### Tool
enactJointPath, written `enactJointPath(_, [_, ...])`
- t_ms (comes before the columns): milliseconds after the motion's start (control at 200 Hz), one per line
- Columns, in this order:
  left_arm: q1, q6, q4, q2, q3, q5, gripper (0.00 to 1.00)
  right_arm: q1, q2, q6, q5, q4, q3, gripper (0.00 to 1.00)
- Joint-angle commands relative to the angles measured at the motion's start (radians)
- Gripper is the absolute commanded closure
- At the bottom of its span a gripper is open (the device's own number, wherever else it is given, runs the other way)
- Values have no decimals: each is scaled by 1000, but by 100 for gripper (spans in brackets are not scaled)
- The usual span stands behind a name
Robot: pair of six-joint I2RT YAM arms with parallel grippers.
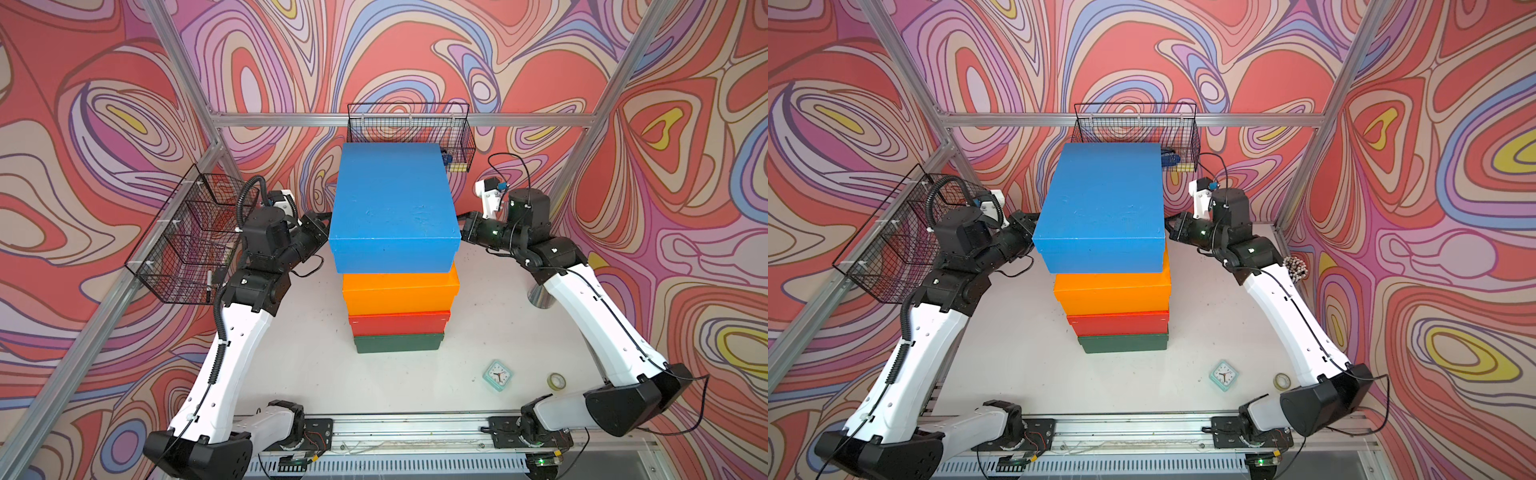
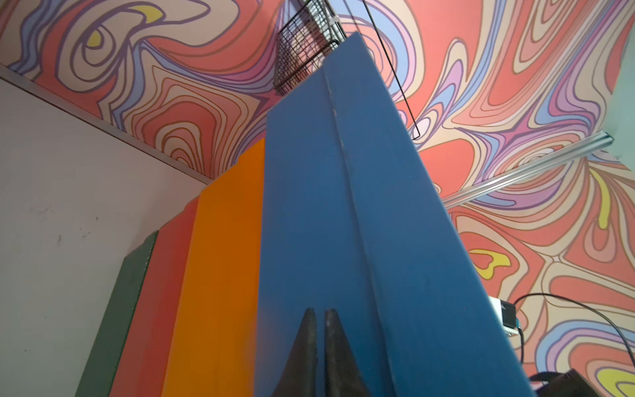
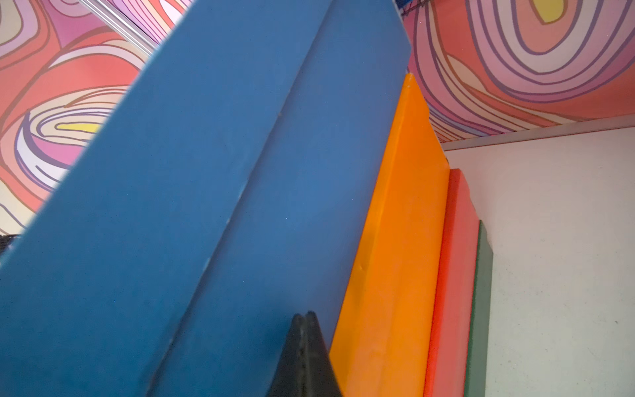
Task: Stack the shoeboxes
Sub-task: Adjust the shoebox.
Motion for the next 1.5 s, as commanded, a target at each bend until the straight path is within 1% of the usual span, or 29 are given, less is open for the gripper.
enactJointPath(0, [-24, -8, 41, -20, -5, 18, 90, 9, -3, 17, -64, 34, 20, 99])
enactJointPath(250, [-35, -14, 34, -43, -41, -3, 90, 10, -56, 38, -76, 46, -4, 98])
enactJointPath(501, [-36, -34, 41, -55, -84, 4, 90, 10, -102, 56, -78, 45, -40, 98])
enactJointPath(656, [-39, -45, 40, -62, -104, 10, 90, 10, -112, 66, -82, 38, -29, 98])
enactJointPath(876, [-40, -40, 40, -71, -110, 13, 90, 13, -121, 99, -108, 47, -29, 98])
enactJointPath(926, [-40, -41, 72, -68, -110, 15, 90, 13, -122, 102, -110, 49, -29, 98])
enactJointPath(1097, [-42, -58, 85, -48, -114, 54, 90, 14, -128, 105, -113, 41, -19, 98])
enactJointPath(1492, [-80, -60, 87, -61, -109, 46, 90, 13, -143, 103, -101, 21, 5, 98])
